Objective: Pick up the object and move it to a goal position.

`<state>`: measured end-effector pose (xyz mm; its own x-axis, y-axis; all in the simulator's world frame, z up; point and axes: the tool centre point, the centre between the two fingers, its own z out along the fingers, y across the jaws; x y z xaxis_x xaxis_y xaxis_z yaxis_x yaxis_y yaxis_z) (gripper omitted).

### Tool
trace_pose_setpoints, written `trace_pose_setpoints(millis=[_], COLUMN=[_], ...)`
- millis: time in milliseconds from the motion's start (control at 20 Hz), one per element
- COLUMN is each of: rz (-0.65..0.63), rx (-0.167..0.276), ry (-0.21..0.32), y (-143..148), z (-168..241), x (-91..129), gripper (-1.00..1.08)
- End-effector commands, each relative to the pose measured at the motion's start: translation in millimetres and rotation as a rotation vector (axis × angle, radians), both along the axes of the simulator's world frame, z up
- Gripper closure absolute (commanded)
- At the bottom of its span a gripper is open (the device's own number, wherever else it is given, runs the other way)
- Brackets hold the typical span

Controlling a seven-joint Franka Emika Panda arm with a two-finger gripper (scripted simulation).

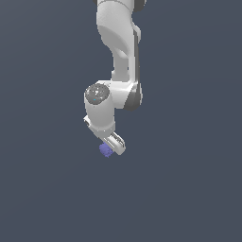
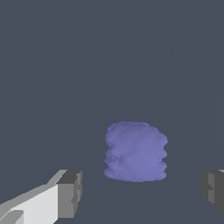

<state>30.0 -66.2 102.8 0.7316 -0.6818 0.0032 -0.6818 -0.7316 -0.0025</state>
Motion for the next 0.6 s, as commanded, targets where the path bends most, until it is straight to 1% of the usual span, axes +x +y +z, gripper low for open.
trace_pose_setpoints(millis=[0, 350, 550], rz=[-0.028, -0.038, -0.039], rx=[0.0, 0.0, 0.0], ry=[0.002, 0.004, 0.004], y=[-3, -4, -4], z=[-4, -7, -20], x=[0, -1, -1], gripper=[-0.92, -0.92, -0.92])
